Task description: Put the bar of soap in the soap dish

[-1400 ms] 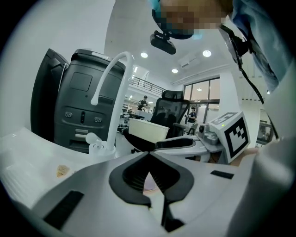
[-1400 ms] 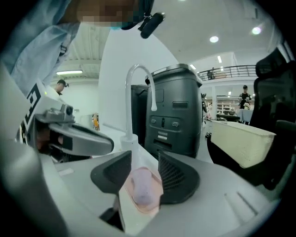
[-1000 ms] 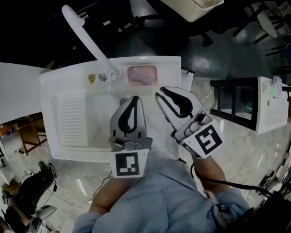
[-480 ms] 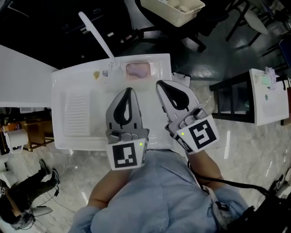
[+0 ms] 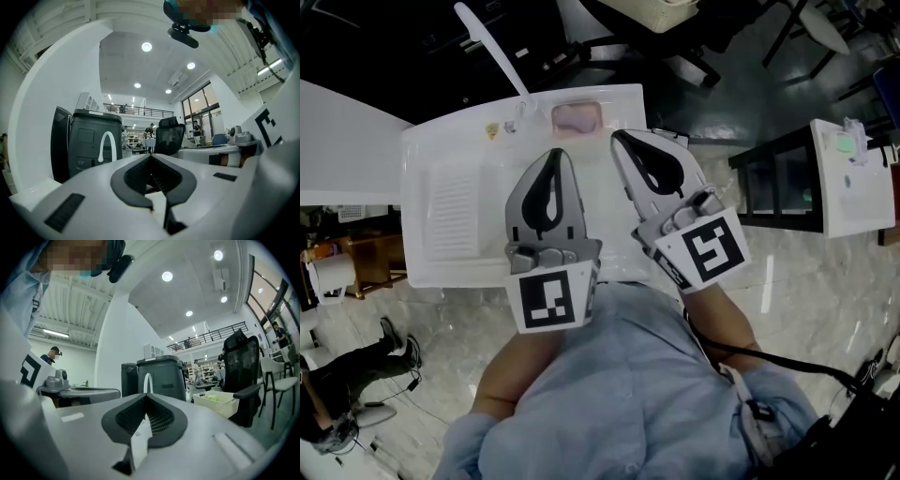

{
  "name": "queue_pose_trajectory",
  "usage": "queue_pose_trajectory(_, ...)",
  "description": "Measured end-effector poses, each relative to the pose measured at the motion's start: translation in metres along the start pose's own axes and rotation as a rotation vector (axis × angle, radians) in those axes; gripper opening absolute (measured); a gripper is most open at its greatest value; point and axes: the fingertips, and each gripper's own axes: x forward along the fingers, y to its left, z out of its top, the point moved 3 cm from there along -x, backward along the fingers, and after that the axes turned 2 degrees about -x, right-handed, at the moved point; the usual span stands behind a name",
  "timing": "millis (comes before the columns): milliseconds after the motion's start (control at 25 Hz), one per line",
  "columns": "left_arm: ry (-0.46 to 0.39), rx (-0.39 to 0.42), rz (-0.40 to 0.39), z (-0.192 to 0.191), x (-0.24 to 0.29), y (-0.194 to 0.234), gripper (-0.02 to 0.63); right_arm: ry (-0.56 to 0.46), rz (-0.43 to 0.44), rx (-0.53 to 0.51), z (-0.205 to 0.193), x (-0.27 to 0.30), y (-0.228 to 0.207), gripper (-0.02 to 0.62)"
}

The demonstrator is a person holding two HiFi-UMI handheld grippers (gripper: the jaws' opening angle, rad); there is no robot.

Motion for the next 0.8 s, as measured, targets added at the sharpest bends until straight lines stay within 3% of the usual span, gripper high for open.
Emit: queue_pose_trajectory(800,-0.002,-0.008,-0.006,0.0004,-0.0010,-0.0017,0.005,0.000,-0.016,0.006,0.0009,-0.0020,-0.0025,0.000)
